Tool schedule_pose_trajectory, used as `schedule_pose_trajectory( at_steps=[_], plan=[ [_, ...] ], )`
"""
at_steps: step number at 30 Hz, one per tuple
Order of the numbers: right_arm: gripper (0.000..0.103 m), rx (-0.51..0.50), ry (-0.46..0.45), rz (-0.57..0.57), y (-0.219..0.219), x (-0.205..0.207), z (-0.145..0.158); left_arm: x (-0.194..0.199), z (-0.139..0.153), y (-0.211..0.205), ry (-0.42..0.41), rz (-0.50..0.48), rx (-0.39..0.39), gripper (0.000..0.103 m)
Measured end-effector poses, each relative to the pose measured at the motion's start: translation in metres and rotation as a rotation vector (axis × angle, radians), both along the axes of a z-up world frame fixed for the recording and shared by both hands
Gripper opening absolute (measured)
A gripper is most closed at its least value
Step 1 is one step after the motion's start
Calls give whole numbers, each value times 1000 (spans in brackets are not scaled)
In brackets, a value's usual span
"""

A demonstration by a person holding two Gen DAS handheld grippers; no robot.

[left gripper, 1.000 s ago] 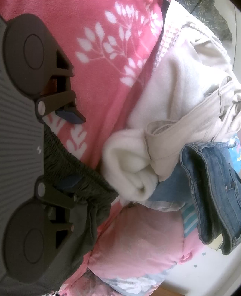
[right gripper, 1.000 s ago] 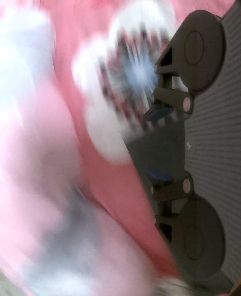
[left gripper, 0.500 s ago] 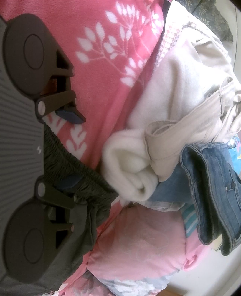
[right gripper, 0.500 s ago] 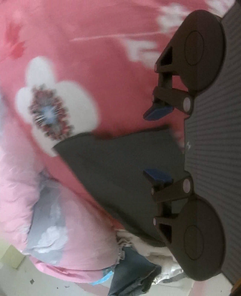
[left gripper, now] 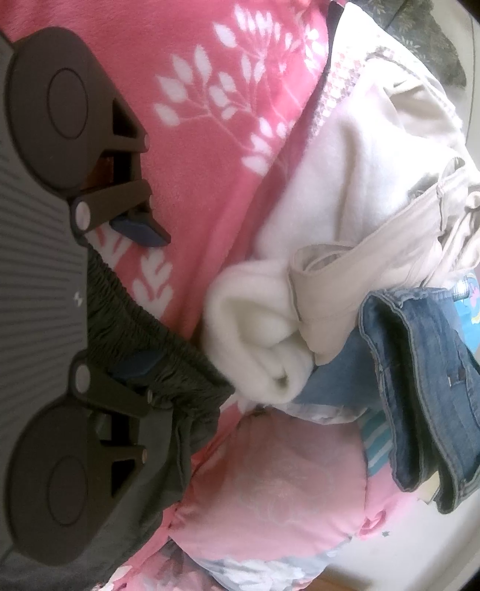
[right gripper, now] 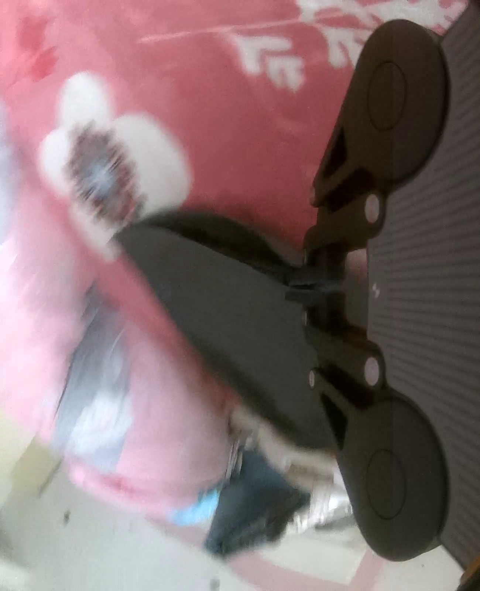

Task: Fold clothes

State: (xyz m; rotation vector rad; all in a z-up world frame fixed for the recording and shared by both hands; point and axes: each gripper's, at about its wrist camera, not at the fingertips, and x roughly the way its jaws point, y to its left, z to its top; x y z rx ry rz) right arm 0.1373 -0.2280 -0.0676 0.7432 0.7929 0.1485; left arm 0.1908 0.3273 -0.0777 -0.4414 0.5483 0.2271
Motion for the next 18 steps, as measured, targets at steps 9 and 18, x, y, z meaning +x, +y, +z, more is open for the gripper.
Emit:
schedule_pose_trajectory(
  at_steps=[9, 18],
  plan=[
    [0, -127, 99, -126, -23, -37, -28, 0, -1, 0, 1, 1, -1, 63],
    [11, -238, -52, -6, 16, -58, 17, -7, 3, 3, -32, 14, -25, 67]
  ],
)
